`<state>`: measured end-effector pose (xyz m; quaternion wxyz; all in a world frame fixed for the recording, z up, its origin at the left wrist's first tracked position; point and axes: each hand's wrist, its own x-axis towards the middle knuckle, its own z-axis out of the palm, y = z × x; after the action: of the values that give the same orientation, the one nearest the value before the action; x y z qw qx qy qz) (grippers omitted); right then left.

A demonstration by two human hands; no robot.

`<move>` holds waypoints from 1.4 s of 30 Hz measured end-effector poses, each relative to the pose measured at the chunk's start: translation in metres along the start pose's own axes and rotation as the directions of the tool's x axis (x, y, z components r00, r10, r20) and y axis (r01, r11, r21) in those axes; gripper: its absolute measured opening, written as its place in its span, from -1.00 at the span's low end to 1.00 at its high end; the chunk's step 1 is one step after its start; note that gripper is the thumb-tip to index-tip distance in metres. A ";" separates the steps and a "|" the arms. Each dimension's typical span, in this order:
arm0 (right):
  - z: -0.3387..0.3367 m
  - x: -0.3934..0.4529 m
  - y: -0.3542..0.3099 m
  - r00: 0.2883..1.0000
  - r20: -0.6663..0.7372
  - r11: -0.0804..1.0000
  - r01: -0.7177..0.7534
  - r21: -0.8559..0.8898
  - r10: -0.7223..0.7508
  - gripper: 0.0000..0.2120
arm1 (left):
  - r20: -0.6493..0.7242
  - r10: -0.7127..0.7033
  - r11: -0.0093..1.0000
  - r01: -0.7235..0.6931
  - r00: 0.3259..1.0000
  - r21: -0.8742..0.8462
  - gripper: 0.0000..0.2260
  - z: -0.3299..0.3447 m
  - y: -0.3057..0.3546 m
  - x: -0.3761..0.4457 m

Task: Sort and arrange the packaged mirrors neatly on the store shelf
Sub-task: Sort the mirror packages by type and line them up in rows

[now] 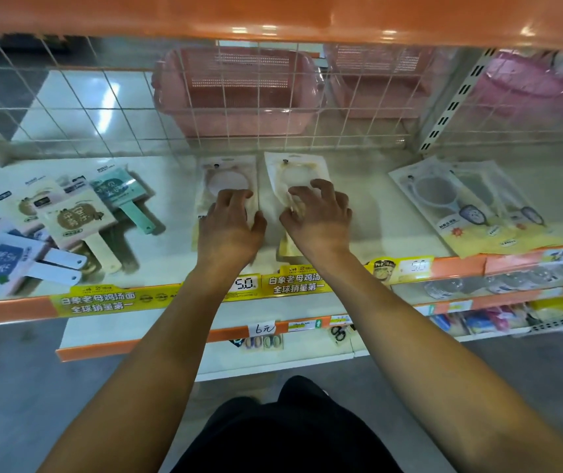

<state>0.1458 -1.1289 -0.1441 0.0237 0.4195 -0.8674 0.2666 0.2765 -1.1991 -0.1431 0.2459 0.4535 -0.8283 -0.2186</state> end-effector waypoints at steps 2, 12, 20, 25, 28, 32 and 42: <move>-0.004 0.000 0.003 0.999 -0.038 1.000 0.000 -0.004 -0.001 -0.64 | 0.024 0.020 1.000 -0.020 1.000 0.000 -0.64 0.002 0.007 0.002; -0.029 0.004 0.045 0.991 -0.127 0.998 -0.055 -0.025 0.051 -0.63 | 0.055 0.143 0.989 -0.141 0.988 -0.030 -0.65 0.033 0.047 0.005; -0.055 0.014 0.111 0.982 -0.180 0.998 -0.067 -0.011 0.064 -0.60 | 0.101 0.146 0.989 -0.147 0.984 0.004 -0.64 0.073 0.105 0.005; -0.078 0.023 0.163 0.980 -0.191 0.999 -0.052 -0.006 0.050 -0.57 | 0.104 0.172 0.985 -0.174 0.980 0.015 -0.65 0.105 0.154 -0.001; -0.094 0.031 0.197 0.975 -0.218 0.999 -0.051 -0.011 0.047 -0.58 | 0.109 0.184 0.982 -0.187 0.977 0.016 -0.65 0.126 0.188 -0.001; -0.115 0.040 0.241 0.979 -0.196 0.998 -0.060 -0.007 0.058 -0.59 | 0.116 0.190 0.981 -0.194 0.975 0.018 -0.62 0.153 0.230 -0.003; -0.153 0.049 0.317 0.978 -0.168 0.991 -0.128 -0.036 0.120 -0.52 | 0.175 0.212 0.973 -0.224 0.961 0.050 -0.62 0.201 0.292 -0.009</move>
<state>-0.1485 -0.9299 -0.1399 0.0887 0.3404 -0.8929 0.2811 -0.0287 -1.0195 -0.1319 0.1816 0.3474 -0.8982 -0.1989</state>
